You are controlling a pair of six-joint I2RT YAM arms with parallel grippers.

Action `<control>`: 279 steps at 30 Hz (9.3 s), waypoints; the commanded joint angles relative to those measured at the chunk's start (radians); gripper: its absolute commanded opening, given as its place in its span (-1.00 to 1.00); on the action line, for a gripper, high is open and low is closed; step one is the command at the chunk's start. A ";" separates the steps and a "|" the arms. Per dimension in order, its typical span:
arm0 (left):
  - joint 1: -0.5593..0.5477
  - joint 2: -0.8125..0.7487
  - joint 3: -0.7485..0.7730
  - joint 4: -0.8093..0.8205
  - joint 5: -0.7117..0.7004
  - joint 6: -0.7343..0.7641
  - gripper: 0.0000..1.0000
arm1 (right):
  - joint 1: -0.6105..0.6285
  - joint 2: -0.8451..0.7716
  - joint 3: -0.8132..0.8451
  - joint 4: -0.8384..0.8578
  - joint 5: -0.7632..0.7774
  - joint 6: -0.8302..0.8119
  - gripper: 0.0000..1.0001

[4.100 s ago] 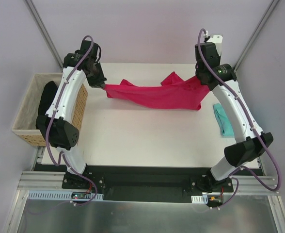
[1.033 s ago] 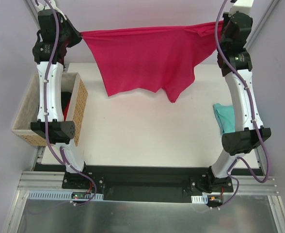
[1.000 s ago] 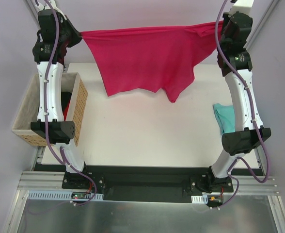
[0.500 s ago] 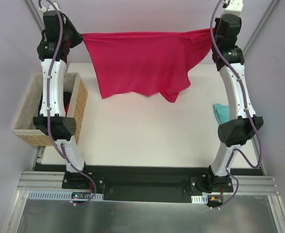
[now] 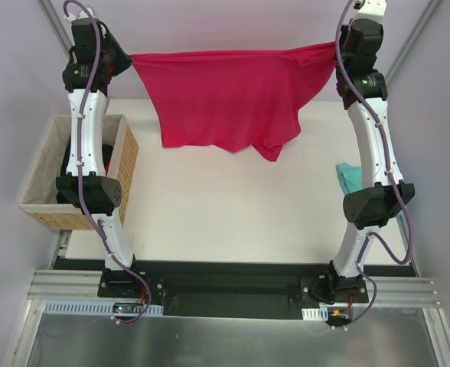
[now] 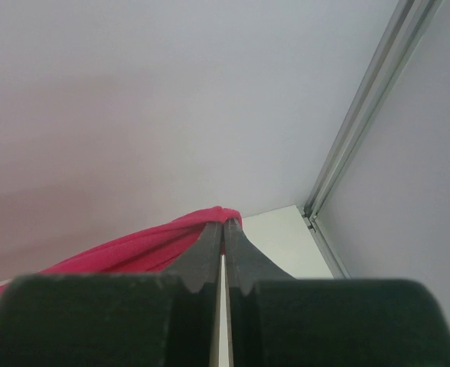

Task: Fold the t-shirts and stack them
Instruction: Flatten out the tshirt

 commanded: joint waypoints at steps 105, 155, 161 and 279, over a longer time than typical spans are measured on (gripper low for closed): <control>-0.199 -0.494 -0.829 -0.769 -0.143 0.024 -1.00 | 0.103 -0.635 -0.919 -0.782 -0.291 0.586 -0.98; -0.219 -0.569 -1.150 -0.642 -0.035 0.084 -0.22 | 0.511 -0.469 -0.812 -1.072 -0.158 0.839 0.30; -0.219 -0.437 -0.970 -0.600 -0.061 0.125 -0.23 | 0.508 -0.230 -0.546 -1.031 -0.089 0.670 -0.27; -0.289 -0.086 -0.790 -0.572 0.028 0.033 -0.60 | 0.041 -0.009 -0.719 -0.498 -0.391 0.491 -0.98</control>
